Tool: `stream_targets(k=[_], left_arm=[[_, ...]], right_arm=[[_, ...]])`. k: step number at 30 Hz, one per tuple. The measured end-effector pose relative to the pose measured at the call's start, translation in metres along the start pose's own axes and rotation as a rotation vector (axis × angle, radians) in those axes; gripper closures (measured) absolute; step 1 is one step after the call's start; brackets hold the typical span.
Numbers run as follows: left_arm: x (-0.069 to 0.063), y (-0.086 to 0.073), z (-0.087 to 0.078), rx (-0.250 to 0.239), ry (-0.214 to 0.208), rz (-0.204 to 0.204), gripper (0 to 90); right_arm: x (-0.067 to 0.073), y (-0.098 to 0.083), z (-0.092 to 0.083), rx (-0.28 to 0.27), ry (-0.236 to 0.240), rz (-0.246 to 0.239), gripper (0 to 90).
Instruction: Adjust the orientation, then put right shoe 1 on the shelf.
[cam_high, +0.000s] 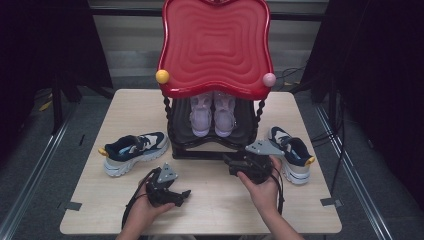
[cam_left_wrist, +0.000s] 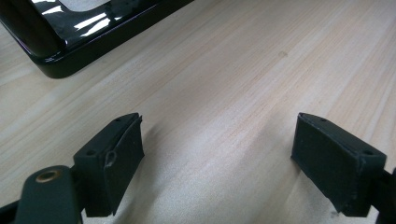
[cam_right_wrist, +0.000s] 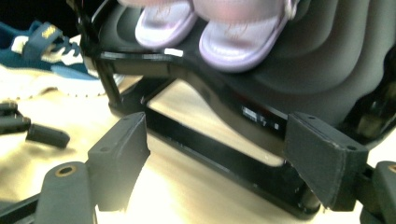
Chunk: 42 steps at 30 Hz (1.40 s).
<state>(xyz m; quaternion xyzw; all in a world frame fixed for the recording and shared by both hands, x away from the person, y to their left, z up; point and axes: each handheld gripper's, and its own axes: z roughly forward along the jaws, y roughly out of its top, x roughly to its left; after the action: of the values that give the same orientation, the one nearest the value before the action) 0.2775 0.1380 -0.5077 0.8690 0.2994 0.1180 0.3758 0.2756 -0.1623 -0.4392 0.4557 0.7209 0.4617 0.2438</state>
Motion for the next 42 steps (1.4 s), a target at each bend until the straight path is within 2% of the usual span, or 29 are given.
stream_targets(k=[8,17,26,42], left_arm=[[0.0,0.0,0.0,0.0,0.0,0.0,15.8],[0.0,0.0,0.0,-0.001,0.0,0.0,15.8],[0.0,0.0,0.0,0.0,0.0,0.0,15.8],[0.0,0.0,0.0,0.0,0.0,0.0,15.8]], right_arm=[[-0.005,-0.012,-0.002,0.025,0.033,0.011,20.9],[-0.008,-0.03,-0.006,0.083,0.079,-0.024,18.6],[-0.017,-0.048,-0.011,0.141,0.116,-0.036,18.4],[-0.023,-0.068,-0.012,0.219,0.163,-0.067,18.1]])
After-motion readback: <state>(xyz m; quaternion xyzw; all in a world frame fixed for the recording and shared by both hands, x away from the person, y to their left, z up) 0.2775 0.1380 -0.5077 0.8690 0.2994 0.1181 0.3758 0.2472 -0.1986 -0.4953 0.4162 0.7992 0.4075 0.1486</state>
